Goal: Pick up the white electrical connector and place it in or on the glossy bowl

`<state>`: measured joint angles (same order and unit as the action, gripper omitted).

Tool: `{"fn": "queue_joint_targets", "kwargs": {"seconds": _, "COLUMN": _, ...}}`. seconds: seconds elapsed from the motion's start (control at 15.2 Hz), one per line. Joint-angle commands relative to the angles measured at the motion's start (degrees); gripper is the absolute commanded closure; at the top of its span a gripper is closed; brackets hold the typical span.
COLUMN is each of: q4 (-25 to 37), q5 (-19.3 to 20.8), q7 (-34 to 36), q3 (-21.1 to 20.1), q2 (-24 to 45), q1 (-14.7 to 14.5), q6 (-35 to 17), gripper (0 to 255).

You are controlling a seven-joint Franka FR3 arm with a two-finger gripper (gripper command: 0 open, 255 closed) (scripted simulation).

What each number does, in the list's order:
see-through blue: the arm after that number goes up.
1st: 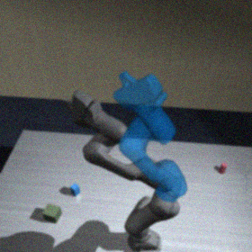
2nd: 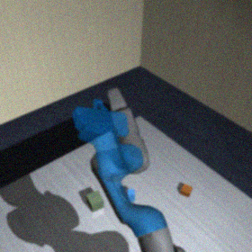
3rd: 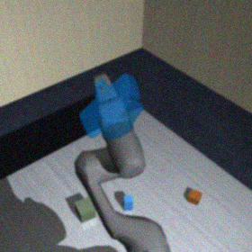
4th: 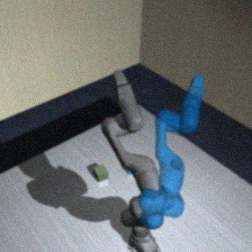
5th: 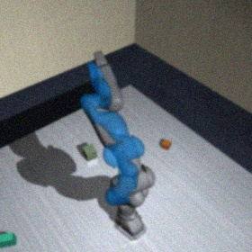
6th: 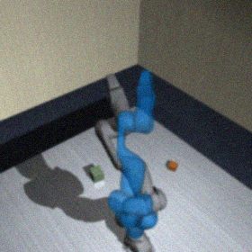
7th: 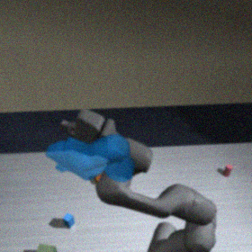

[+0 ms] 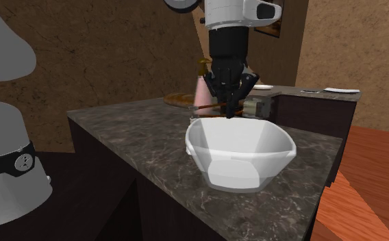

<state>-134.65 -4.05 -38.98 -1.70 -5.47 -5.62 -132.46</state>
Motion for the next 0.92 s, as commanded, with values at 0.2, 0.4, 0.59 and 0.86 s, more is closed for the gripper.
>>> {"fn": "queue_joint_targets", "kwargs": {"seconds": 0.2, "q4": -1.1, "q5": -0.1, "q7": -0.2, "q3": 0.0, "q2": 1.2, "q1": 0.0, "q6": -2.3, "gripper": 255}}
{"fn": "queue_joint_targets", "kwargs": {"seconds": 0.4, "q4": -1.1, "q5": -0.1, "q7": -0.2, "q3": 0.0, "q2": 1.2, "q1": 0.0, "q6": -2.3, "gripper": 255}}
{"fn": "queue_joint_targets", "kwargs": {"seconds": 0.59, "q4": -1.1, "q5": -0.1, "q7": -0.2, "q3": 0.0, "q2": 1.2, "q1": 0.0, "q6": -2.3, "gripper": 255}}
{"fn": "queue_joint_targets", "kwargs": {"seconds": 0.86, "q4": -1.1, "q5": -0.1, "q7": -0.2, "q3": 0.0, "q2": 1.2, "q1": 0.0, "q6": -2.3, "gripper": 0}}
